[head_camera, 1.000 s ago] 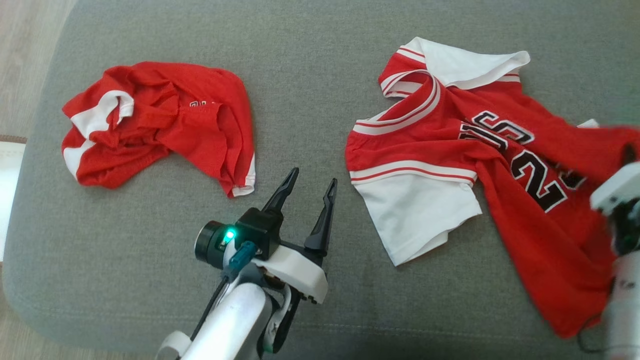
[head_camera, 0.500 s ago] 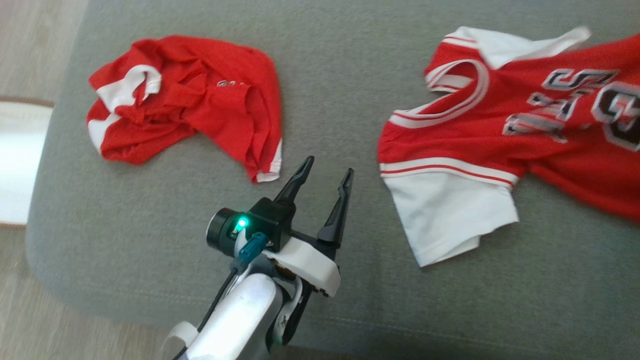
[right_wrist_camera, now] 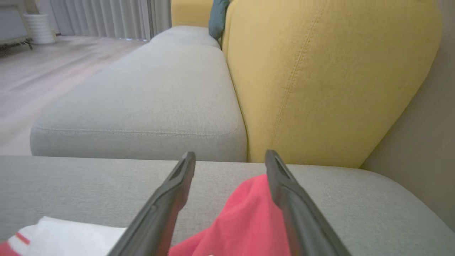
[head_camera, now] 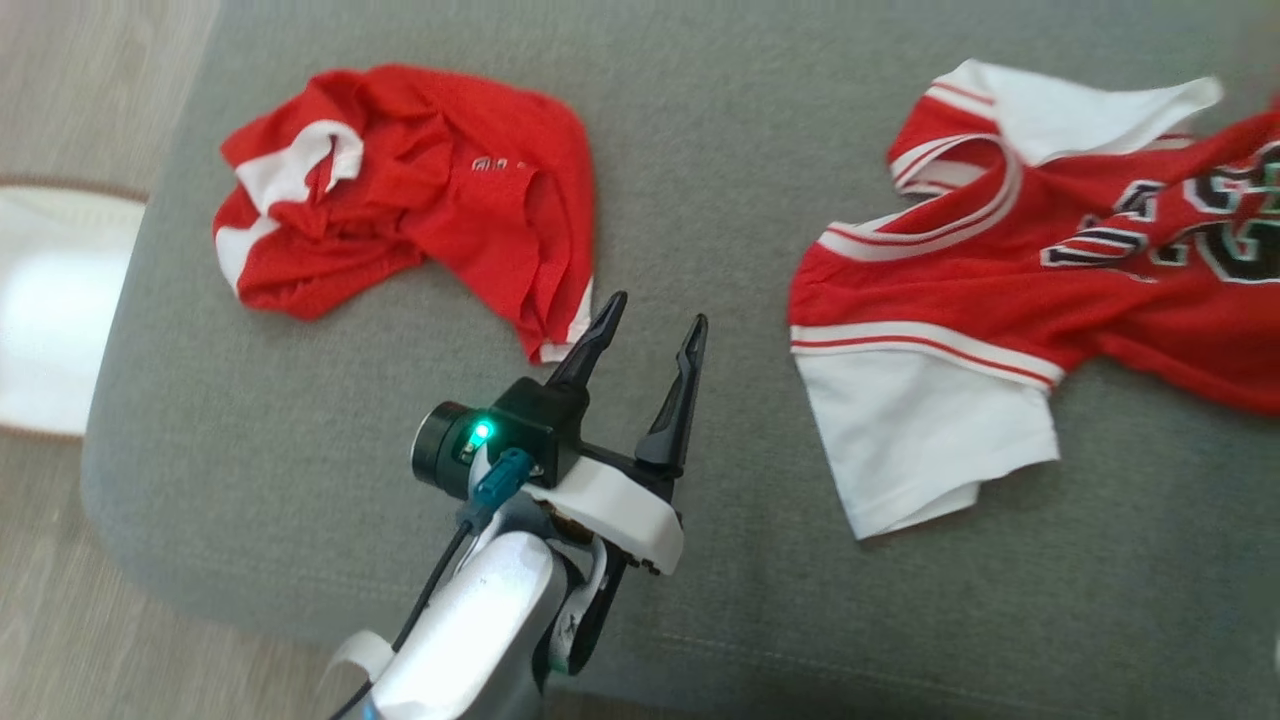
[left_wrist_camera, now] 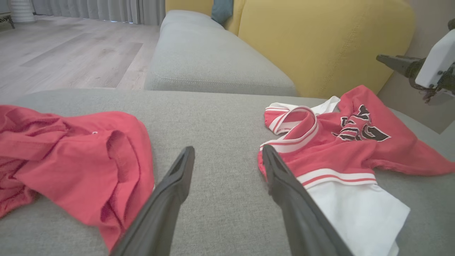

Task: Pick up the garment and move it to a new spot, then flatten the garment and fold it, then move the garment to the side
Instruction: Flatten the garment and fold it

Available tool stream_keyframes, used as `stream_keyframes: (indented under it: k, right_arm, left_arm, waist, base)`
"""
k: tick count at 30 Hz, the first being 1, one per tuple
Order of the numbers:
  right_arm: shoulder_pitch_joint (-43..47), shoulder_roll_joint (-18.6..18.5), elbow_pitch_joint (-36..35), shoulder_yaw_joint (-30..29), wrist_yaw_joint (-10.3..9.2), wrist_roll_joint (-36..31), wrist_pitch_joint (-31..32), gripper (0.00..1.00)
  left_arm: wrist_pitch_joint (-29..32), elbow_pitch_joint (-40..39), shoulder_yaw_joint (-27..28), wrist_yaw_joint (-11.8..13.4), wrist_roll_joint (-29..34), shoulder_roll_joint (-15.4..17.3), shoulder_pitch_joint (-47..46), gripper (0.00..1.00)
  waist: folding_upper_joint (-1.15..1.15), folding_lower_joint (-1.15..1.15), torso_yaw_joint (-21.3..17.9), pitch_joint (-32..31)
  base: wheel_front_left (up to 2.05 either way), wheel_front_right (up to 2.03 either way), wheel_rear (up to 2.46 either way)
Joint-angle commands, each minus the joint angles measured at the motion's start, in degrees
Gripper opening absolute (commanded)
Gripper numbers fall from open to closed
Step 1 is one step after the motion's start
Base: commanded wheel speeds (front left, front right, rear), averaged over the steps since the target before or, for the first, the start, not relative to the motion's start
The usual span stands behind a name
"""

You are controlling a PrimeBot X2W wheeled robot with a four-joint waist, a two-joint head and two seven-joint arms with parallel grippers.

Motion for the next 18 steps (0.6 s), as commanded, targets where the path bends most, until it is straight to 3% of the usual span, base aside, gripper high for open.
stream_keyframes:
  k: [1, 9, 18]
  right_arm:
    - [0.5, 0.4, -1.4, 1.4, 0.37, 1.0, -1.7, 1.00]
    - [9.0, 5.8, -4.0, 8.1, 0.37, 10.8, -9.3, 1.00]
    - [28.0, 10.2, -21.0, 11.6, 0.37, 19.3, -10.8, 1.00]
  left_arm:
    - [-0.7, -1.8, 1.9, 0.1, 0.1, 0.0, -0.8, 1.00]
    - [-0.7, -0.7, 3.8, -0.2, 0.1, 0.0, 2.5, 1.00]
    - [-0.7, -0.3, 4.9, -1.0, -2.0, 0.0, 7.2, 1.00]
  waist:
    - [0.00, 0.00, -1.8, -2.1]
    - [0.00, 0.00, -7.3, -9.0]
    - [0.00, 0.00, -11.8, -13.4]
  base:
    - [0.00, 0.00, 0.00]
    - [0.00, 0.00, 0.00]
    - [0.00, 0.00, 0.00]
